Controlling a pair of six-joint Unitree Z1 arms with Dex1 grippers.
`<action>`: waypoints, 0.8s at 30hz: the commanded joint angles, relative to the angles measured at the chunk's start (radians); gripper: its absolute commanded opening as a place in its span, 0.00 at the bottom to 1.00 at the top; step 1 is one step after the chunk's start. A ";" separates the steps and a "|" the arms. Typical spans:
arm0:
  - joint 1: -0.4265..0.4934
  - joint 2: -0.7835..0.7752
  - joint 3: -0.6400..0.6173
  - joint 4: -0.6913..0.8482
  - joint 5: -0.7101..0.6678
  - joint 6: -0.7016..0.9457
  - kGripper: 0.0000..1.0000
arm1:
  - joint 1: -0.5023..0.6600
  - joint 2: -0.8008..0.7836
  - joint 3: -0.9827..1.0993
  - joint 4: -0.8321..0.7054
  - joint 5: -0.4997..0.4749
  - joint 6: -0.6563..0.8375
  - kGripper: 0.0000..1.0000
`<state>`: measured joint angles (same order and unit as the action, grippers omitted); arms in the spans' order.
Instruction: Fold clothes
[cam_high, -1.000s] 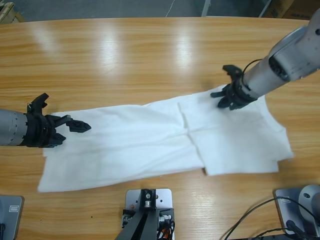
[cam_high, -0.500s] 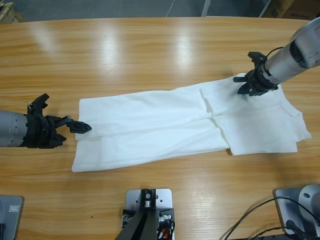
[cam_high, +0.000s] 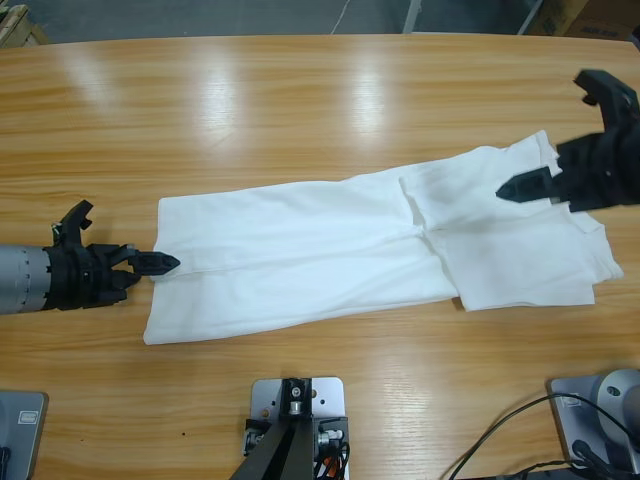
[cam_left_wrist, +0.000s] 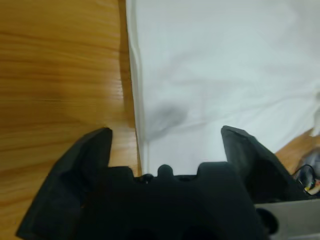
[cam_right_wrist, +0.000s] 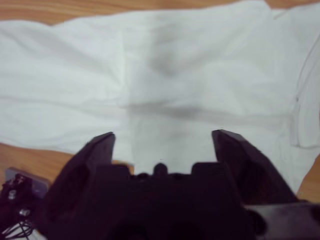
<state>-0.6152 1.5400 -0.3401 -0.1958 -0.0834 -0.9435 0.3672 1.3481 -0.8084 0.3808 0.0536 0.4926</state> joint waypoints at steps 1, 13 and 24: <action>0.045 0.038 0.078 -0.063 -0.148 -0.041 0.87 | 0.012 -0.059 0.070 0.020 0.008 0.029 1.00; 0.571 0.144 0.077 -0.118 -0.714 0.395 0.89 | 0.012 -0.076 0.139 0.003 0.005 0.034 1.00; 0.557 0.329 0.026 -0.054 -0.621 0.483 0.88 | 0.012 -0.105 0.164 -0.008 0.007 0.037 1.00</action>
<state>-0.0533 1.7913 -0.2849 -0.3012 -0.7969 -0.4702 0.3698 1.2864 -0.6915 0.3768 0.0536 0.5163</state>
